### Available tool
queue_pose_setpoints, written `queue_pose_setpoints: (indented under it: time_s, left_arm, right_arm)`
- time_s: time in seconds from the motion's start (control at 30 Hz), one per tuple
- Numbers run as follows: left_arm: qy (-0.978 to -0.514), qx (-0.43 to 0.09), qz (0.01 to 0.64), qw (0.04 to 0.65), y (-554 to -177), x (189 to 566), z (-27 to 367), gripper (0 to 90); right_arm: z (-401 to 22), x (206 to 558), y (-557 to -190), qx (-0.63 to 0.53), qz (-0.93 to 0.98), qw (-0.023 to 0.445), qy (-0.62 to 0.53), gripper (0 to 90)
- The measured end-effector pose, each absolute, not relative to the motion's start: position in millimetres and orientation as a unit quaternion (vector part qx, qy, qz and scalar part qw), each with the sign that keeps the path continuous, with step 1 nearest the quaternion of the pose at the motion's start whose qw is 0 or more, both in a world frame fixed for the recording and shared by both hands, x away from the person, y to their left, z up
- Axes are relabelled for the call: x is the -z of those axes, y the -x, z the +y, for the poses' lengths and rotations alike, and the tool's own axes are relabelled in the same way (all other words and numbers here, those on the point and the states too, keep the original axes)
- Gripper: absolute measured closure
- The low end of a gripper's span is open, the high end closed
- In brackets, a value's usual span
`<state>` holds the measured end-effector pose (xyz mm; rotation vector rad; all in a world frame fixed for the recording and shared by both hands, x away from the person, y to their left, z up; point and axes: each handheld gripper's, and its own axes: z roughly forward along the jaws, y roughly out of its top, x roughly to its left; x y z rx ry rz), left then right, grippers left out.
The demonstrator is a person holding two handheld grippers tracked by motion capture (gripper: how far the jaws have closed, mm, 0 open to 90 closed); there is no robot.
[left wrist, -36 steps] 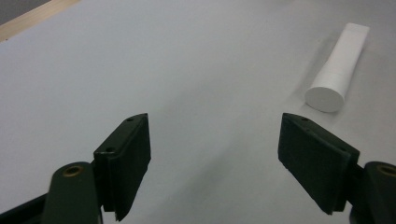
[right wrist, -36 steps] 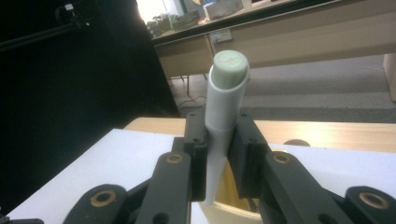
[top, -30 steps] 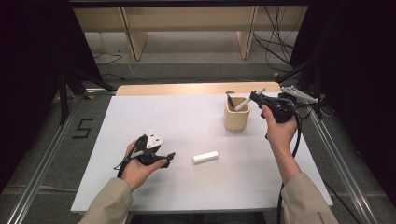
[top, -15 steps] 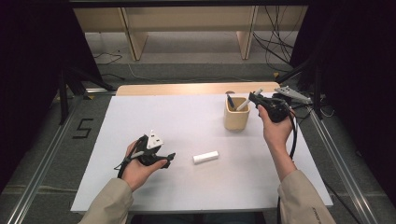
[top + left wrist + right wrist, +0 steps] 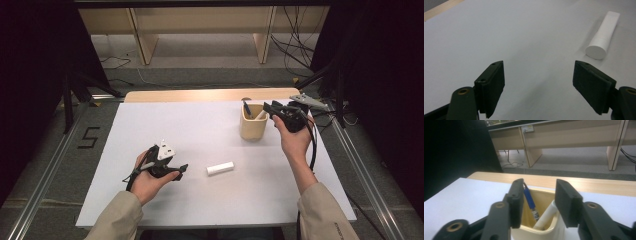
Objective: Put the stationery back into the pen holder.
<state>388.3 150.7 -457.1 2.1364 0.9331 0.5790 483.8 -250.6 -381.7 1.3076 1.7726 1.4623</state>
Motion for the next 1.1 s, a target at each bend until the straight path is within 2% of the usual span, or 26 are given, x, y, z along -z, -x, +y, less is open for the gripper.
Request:
queue_pose_setpoints:
  time_s: [0.2, 0.47, 1.1]
  left_arm:
    - [-0.83, -0.223, 0.361, 0.361, -387.8, 457.1, 150.0, 26.2]
    - [-0.832, -0.223, 0.359, 0.36, -387.2, 457.2, 149.9, 26.8]
    - [-0.833, -0.223, 0.356, 0.36, -386.4, 458.4, 148.3, 27.0]
  right_arm:
    - [-248.2, 379.2, -479.8, -0.525, 0.66, 0.252, -0.475, 48.4]
    - [-245.8, 377.3, -474.6, -0.51, 0.682, 0.248, -0.462, 43.3]
    - [-246.5, 385.8, -460.2, -0.473, 0.736, 0.249, -0.416, 41.9]
